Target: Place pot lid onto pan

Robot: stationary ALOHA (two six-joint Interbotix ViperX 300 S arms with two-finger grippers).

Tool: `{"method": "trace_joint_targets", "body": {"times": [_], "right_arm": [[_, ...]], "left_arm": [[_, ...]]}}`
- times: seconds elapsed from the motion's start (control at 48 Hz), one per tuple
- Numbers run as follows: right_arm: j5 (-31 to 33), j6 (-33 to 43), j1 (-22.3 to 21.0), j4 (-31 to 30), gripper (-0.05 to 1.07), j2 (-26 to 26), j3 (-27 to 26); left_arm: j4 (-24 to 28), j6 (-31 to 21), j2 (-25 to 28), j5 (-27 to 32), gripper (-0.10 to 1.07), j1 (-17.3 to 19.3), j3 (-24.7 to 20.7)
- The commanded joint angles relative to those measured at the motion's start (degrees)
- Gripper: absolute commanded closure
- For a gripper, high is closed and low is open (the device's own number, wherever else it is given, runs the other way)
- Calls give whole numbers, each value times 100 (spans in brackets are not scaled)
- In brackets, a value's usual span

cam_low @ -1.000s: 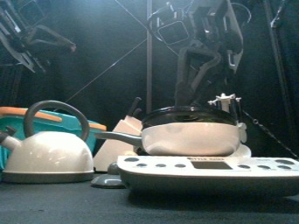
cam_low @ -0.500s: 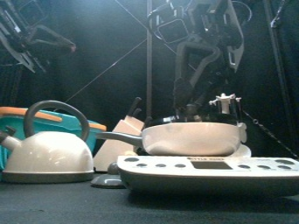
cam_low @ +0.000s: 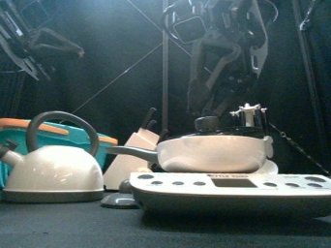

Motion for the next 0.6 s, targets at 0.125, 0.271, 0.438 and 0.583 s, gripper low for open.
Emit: {"method": "trace_joint_targets", "body": {"times": [0.125, 0.271, 0.438, 0.583], "right_arm": [[0, 0, 70, -360, 14, -563, -88], [0, -9, 97, -527, 14, -773, 97], [-70, 44, 176, -738, 14, -949, 387], [-70, -9, 176, -826, 15, -1037, 475]], "left_arm": [[-9, 0, 9, -26, 99, 9, -79], [-9, -9, 9, -18, 99, 26, -62], [-9, -9, 9, -26, 99, 18, -70], [-9, -9, 9, -18, 99, 26, -79]]}}
